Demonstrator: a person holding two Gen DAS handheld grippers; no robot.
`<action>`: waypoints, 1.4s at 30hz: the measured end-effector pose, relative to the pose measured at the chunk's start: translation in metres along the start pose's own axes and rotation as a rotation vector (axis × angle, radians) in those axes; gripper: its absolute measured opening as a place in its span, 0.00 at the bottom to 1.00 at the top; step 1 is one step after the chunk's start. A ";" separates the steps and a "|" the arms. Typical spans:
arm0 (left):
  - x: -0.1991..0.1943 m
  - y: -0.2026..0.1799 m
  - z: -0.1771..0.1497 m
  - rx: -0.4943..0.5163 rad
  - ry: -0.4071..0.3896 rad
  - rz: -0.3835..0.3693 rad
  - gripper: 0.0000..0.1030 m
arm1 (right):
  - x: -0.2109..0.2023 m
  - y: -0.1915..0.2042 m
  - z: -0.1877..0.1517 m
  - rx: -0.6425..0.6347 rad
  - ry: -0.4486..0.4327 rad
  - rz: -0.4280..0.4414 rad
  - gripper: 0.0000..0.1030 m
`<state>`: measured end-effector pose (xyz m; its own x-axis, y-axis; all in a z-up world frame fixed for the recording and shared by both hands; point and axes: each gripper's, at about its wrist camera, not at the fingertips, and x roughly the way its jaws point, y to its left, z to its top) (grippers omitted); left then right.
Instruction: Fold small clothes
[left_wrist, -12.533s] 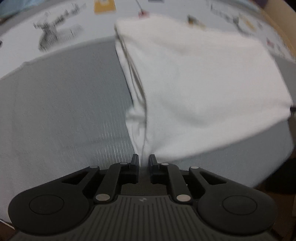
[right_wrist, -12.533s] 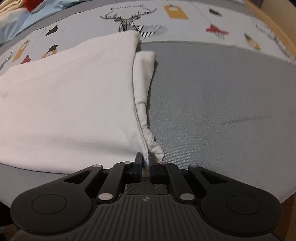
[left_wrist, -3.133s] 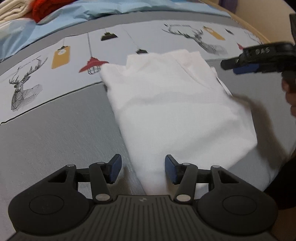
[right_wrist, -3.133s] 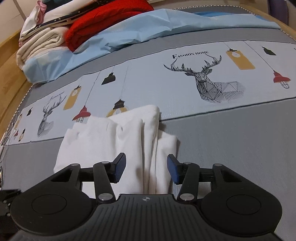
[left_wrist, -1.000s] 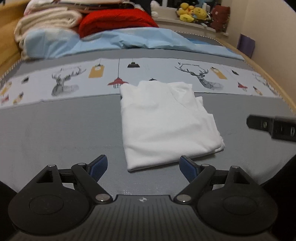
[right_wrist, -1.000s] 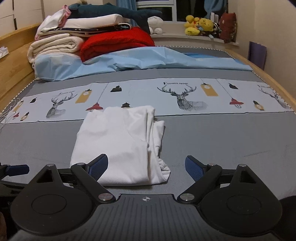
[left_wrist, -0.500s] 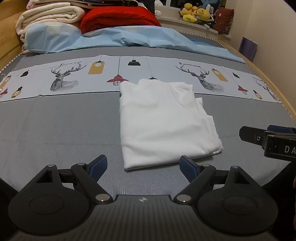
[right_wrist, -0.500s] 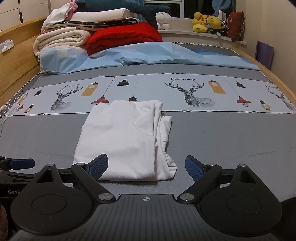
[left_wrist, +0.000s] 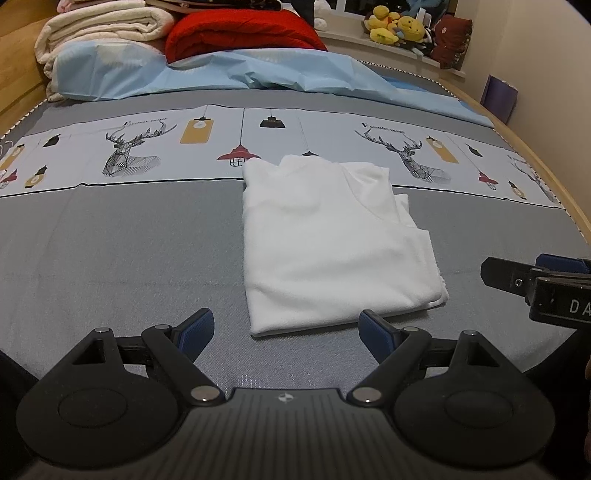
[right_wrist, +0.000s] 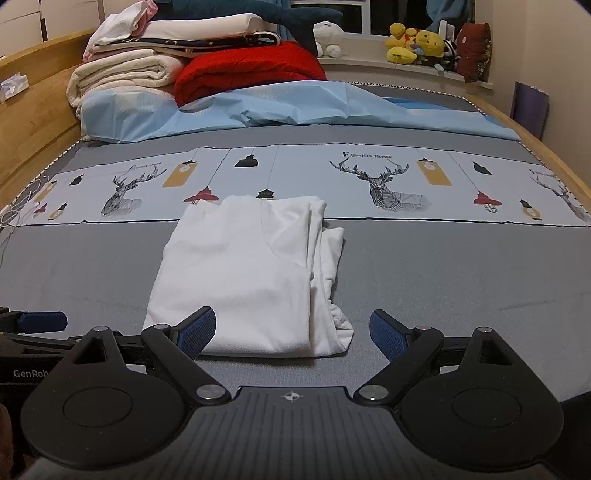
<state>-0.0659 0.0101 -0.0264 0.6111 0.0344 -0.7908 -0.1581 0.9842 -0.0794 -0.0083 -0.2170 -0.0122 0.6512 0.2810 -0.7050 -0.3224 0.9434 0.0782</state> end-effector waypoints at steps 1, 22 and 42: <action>0.000 0.000 0.000 0.000 0.000 0.000 0.86 | 0.000 0.000 0.000 -0.002 0.001 0.000 0.88; 0.002 -0.001 0.000 0.008 -0.004 -0.003 0.87 | 0.001 0.002 -0.001 -0.004 0.001 -0.003 0.88; 0.001 -0.001 -0.001 0.009 -0.006 -0.005 0.87 | 0.001 0.003 0.000 -0.006 0.000 -0.004 0.88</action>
<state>-0.0656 0.0088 -0.0279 0.6166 0.0306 -0.7867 -0.1478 0.9860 -0.0775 -0.0091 -0.2141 -0.0128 0.6521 0.2774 -0.7055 -0.3242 0.9433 0.0713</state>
